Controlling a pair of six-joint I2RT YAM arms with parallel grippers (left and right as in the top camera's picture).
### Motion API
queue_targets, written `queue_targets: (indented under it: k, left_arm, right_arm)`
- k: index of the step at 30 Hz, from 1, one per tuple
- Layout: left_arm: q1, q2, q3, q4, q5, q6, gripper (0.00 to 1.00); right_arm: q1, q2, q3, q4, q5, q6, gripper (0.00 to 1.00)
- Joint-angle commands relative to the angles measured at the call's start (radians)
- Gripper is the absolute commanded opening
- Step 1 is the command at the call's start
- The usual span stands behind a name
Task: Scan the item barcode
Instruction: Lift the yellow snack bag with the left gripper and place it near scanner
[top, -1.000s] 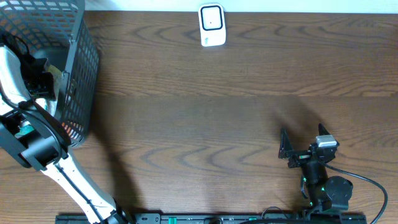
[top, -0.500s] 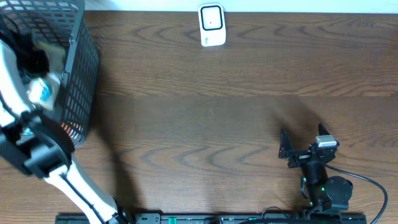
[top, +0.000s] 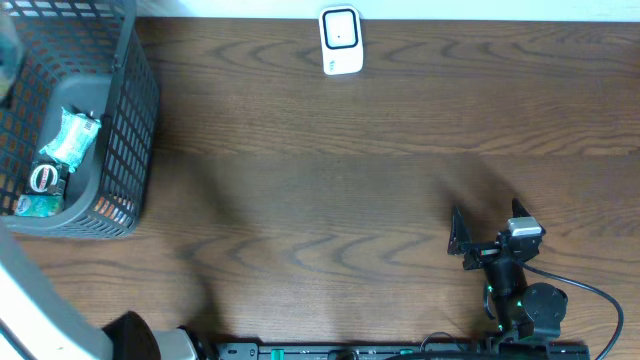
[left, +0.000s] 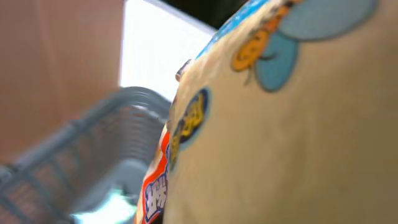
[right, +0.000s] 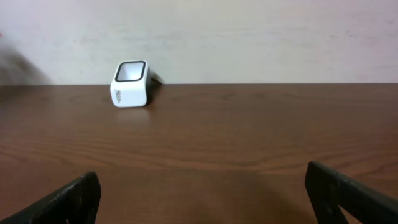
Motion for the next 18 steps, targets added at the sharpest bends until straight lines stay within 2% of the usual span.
queue_targets:
  k: [1, 3, 5, 13, 18]
  left_arm:
    - [-0.037, 0.009, 0.007, -0.001, 0.230, -0.209, 0.07]
    - [-0.082, 0.015, 0.001, 0.003, 0.327, -0.208, 0.07]
    - [-0.146, 0.028, -0.011, 0.003, 0.362, -0.200, 0.08]
    - [-0.446, 0.153, -0.037, -0.002, 0.362, -0.201, 0.07]
    - [-0.627, 0.314, -0.039, -0.020, 0.361, -0.201, 0.07]
  right_arm:
    - [-0.006, -0.005, -0.001, -0.005, 0.003, -0.012, 0.99]
    - [-0.006, -0.005, -0.001, -0.005, 0.003, -0.012, 0.99]
    - [-0.006, -0.005, -0.001, -0.005, 0.003, -0.012, 0.99]
    - [-0.006, -0.005, -0.001, -0.005, 0.003, -0.012, 0.99]
    - [-0.006, -0.005, -0.001, -0.005, 0.003, -0.012, 0.99]
